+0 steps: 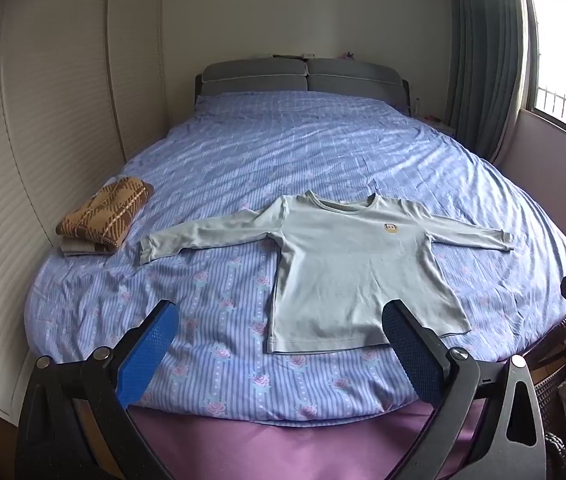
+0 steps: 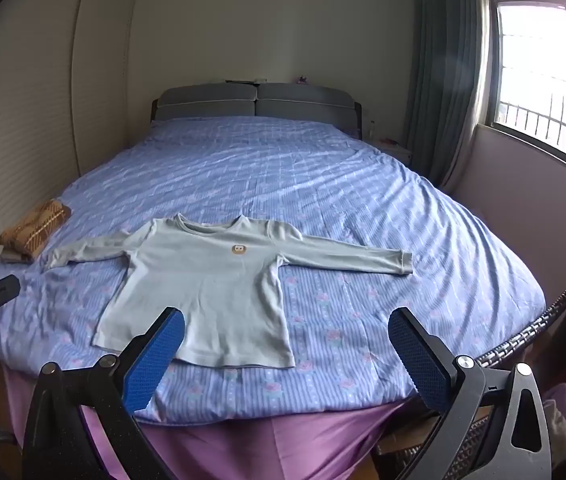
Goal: Fold small clothes
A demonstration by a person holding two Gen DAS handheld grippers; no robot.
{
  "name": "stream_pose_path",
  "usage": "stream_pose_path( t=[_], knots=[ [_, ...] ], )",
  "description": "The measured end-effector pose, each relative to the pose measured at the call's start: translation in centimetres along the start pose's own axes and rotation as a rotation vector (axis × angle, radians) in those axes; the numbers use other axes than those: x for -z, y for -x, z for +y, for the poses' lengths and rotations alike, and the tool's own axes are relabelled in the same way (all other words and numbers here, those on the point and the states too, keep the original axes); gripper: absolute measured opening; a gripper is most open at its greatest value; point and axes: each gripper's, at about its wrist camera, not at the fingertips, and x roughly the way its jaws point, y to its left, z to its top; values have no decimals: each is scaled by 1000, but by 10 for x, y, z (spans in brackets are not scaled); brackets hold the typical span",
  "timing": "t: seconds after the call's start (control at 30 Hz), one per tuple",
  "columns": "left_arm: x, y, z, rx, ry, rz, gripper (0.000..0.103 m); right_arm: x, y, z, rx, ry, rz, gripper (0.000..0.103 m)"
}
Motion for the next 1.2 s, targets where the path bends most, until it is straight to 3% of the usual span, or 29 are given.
stream_pose_path(
  t=[1.2],
  knots=[
    [3,1,1,-2,-3,1,103,0,3,-2,-4,-7,-1,103]
  ],
)
